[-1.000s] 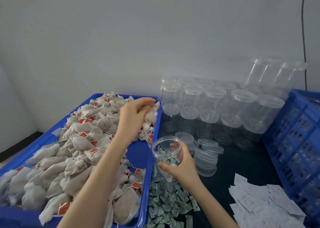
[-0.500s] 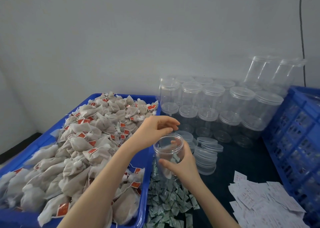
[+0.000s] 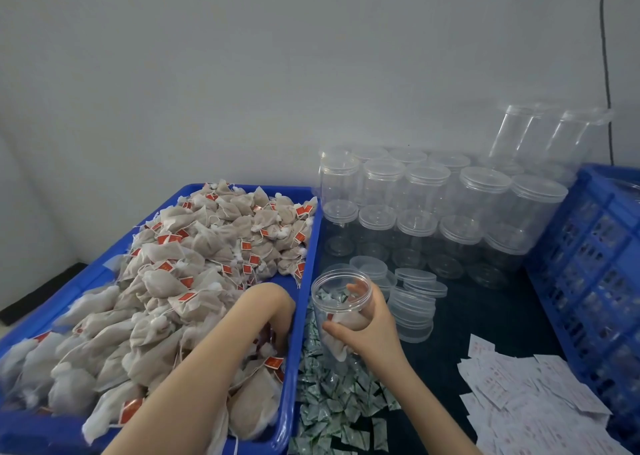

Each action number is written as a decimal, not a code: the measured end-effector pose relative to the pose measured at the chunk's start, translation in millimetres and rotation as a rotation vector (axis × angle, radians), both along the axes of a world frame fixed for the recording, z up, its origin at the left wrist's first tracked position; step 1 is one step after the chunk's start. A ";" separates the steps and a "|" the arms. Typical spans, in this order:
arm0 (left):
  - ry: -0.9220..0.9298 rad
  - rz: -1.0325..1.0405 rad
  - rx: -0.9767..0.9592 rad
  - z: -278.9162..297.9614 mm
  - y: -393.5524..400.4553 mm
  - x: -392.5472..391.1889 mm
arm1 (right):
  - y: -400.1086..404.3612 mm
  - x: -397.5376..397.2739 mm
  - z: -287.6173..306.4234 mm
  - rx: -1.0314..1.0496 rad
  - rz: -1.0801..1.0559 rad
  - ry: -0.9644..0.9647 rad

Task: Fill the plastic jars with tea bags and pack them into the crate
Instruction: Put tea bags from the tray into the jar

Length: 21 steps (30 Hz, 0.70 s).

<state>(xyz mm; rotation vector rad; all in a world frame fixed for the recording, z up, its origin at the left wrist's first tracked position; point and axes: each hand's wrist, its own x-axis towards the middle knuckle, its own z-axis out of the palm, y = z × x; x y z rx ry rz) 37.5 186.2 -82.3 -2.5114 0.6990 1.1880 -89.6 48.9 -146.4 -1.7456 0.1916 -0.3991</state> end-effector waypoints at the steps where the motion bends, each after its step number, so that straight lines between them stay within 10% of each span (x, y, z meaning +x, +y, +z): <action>1: -0.015 -0.012 -0.001 -2.6 -0.4 0.1 | 0.5 -0.5 -0.3 0.010 0.002 -0.002; 21: -0.599 -0.016 -0.518 52.2 33.3 12.9 | 6.7 -11.5 -1.0 0.021 0.051 0.025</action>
